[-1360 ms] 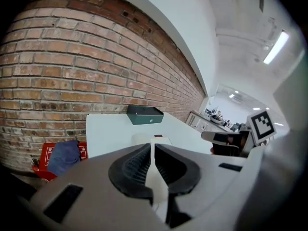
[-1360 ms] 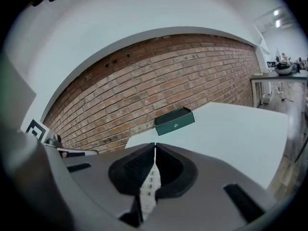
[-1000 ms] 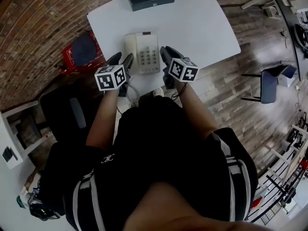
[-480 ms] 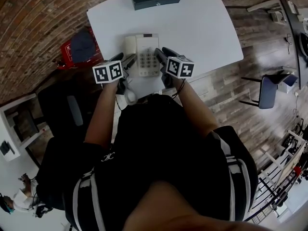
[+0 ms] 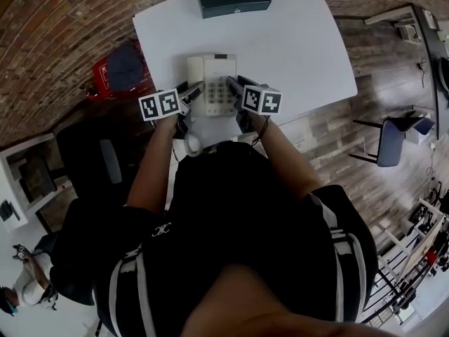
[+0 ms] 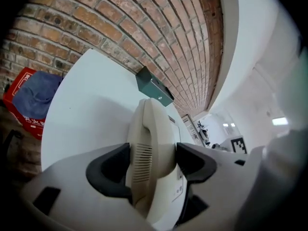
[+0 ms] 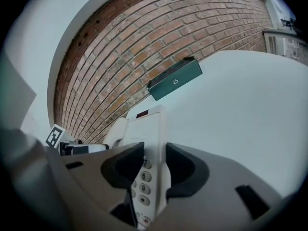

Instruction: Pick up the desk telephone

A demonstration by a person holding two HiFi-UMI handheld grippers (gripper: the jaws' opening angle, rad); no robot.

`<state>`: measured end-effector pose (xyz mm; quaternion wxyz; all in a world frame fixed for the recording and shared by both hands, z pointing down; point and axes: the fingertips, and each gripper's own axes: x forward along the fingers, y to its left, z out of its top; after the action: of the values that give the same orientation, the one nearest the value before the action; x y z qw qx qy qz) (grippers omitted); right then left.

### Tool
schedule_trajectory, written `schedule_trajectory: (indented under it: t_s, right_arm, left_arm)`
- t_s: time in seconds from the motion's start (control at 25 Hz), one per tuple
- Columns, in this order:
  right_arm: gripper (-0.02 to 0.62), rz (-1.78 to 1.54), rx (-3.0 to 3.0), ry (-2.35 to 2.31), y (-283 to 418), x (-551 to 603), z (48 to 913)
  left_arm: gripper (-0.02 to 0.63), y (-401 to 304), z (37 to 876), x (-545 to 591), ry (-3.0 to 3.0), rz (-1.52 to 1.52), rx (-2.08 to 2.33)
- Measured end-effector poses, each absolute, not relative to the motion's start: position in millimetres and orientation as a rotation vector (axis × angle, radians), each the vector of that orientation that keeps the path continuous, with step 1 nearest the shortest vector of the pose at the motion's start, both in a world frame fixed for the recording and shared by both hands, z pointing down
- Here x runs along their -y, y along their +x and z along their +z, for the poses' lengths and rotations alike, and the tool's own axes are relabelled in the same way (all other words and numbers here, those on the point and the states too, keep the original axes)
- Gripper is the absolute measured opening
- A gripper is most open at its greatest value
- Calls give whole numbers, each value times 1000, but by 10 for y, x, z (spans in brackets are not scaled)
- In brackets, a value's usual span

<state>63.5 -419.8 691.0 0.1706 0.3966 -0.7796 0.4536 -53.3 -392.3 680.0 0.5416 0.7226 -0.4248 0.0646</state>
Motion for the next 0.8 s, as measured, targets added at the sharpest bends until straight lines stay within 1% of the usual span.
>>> schedule_trajectory:
  t_s: [0.24,0.44,0.8]
  right_arm:
    - [123,1301,2167,1137,650,4176,6847]
    - [113,1290,2192,1164,637,4177,6665]
    - [110,1088,2326,1219,566,4228,6046]
  left_arm:
    - [291,-516,6753,3850,1721,195,1014]
    - [290,-551,6606,3835,1731,134,1032]
    - [288,-606,6013,3856,1817,63,1076]
